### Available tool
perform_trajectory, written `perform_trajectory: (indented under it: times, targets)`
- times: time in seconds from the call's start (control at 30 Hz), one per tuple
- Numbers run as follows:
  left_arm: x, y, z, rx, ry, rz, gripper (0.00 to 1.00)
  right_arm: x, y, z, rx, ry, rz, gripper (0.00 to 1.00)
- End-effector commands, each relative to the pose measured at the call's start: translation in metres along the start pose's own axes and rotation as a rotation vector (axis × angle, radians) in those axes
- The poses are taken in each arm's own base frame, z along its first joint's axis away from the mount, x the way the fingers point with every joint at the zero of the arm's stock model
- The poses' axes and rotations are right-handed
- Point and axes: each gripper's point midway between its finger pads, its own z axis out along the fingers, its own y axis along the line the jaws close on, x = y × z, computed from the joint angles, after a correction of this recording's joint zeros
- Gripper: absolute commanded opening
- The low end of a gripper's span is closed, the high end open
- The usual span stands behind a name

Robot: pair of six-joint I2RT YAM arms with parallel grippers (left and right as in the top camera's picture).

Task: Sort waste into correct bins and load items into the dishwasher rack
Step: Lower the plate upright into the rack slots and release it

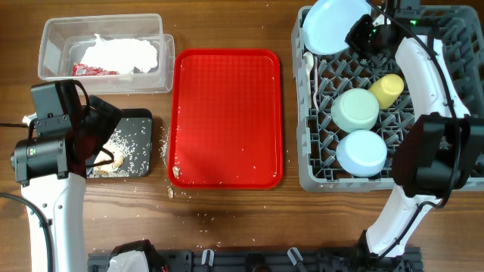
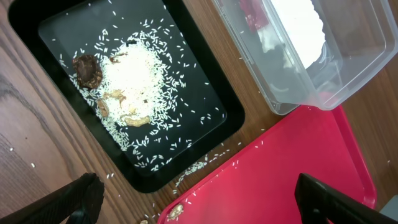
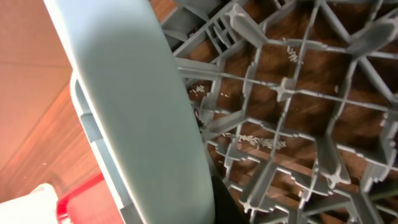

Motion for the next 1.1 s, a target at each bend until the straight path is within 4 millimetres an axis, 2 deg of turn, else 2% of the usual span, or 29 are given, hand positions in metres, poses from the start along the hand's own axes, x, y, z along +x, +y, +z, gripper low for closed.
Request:
perform_trajectory:
  times: [0.0, 0.03, 0.07, 0.1, 0.2, 0.37, 0.53, 0.6, 0.73, 0.9, 1.07]
  targets:
    - [-0.003, 0.000, -0.002, 0.003, -0.009, 0.009, 1.00, -0.027, -0.016, -0.052, 0.149, -0.179, -0.040, 0.04]
    - [-0.003, 0.000, -0.002, 0.003, -0.009, 0.009, 1.00, -0.031, -0.017, -0.069, 0.174, -0.220, -0.052, 0.04]
    - [-0.003, 0.000, -0.002, 0.003, -0.009, 0.009, 1.00, -0.041, -0.022, -0.107, 0.241, -0.315, -0.058, 0.04]
    - [-0.003, 0.000, -0.002, 0.003, -0.009, 0.009, 1.00, -0.045, -0.023, -0.127, 0.263, -0.363, -0.076, 0.04]
    - [-0.003, 0.000, -0.002, 0.003, -0.009, 0.009, 1.00, -0.048, -0.023, -0.141, 0.296, -0.394, -0.136, 0.04]
    - [-0.003, 0.000, -0.002, 0.003, -0.009, 0.009, 1.00, -0.035, -0.024, -0.125, 0.322, -0.332, -0.212, 0.04]
    - [-0.003, 0.000, -0.002, 0.003, -0.009, 0.009, 1.00, -0.014, 0.000, -0.090, 0.333, -0.245, -0.498, 0.04]
    - [-0.003, 0.000, -0.002, 0.003, -0.009, 0.009, 1.00, -0.008, 0.007, -0.078, 0.336, -0.228, -0.554, 0.04]
    - [-0.003, 0.000, -0.002, 0.003, -0.009, 0.009, 1.00, -0.006, -0.001, -0.062, 0.455, -0.239, -0.576, 0.04]
    - [-0.003, 0.000, -0.002, 0.003, -0.009, 0.009, 1.00, -0.008, -0.006, -0.057, 0.521, -0.256, -0.588, 0.04]
    - [-0.003, 0.000, -0.002, 0.003, -0.009, 0.009, 1.00, -0.015, -0.011, -0.063, 0.571, -0.291, -0.584, 0.04]
